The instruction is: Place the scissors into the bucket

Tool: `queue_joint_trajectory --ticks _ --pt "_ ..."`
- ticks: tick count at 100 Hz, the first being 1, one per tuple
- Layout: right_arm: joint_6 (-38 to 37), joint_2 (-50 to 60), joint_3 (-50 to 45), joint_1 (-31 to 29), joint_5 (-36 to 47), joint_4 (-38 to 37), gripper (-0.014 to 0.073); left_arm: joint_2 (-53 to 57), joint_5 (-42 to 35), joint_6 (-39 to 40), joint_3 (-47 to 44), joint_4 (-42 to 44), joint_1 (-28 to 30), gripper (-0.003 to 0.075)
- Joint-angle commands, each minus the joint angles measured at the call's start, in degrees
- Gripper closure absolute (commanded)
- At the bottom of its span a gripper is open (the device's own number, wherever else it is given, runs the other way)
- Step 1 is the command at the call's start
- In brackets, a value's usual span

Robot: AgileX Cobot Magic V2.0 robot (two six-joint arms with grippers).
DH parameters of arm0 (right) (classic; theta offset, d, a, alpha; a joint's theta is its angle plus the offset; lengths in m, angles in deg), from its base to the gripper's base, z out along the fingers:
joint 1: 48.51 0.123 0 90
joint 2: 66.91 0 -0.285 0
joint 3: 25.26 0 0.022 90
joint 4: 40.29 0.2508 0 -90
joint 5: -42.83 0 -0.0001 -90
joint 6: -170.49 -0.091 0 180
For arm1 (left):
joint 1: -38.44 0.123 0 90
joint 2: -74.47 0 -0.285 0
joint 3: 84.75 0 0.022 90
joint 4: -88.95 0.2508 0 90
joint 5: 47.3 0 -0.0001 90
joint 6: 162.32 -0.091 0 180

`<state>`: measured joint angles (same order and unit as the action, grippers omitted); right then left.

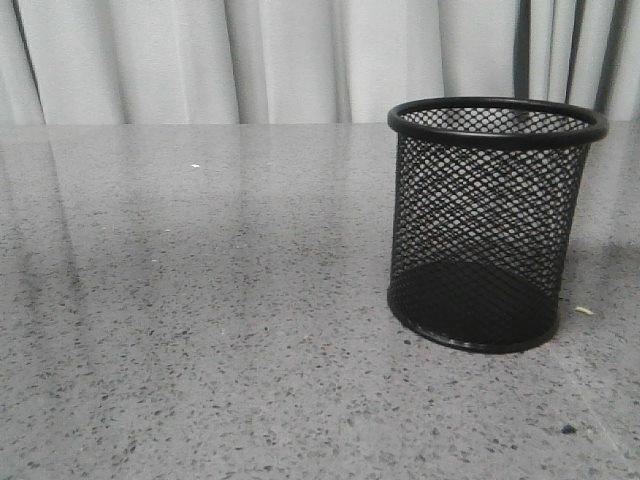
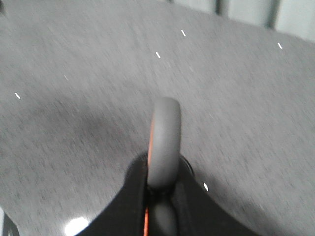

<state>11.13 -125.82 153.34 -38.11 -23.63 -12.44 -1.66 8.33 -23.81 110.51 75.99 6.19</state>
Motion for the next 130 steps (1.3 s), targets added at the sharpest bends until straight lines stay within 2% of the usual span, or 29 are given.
queue_joint_trajectory --ticks 1,8,26,52,80,130 --pt "-1.3 -1.9 4.8 -0.1 -4.1 -2.5 0.0644 2.4 -3.7 1.7 1.9 -1.2 3.6 0.0302" --pt "-1.8 -3.6 6.6 -0.1 -7.7 -2.8 0.0644 3.3 -3.7 1.8 1.9 -1.2 5.6 0.0314" --pt "-3.2 -5.1 6.8 0.0 -7.7 -3.1 0.0644 4.1 -2.9 1.8 1.9 -1.2 8.1 0.0314" --pt "-3.3 -5.1 6.1 0.2 -7.7 -3.4 0.0644 4.3 -0.9 1.8 1.9 -1.0 8.1 0.0314" --pt "-3.8 -5.1 0.3 4.8 -7.7 -6.7 0.0644 4.3 -0.9 1.8 1.9 -1.0 8.1 0.0314" --pt "-4.0 -7.9 0.4 5.2 -7.7 -7.7 0.0644 4.3 -0.9 1.8 1.9 -1.0 8.1 0.0314"
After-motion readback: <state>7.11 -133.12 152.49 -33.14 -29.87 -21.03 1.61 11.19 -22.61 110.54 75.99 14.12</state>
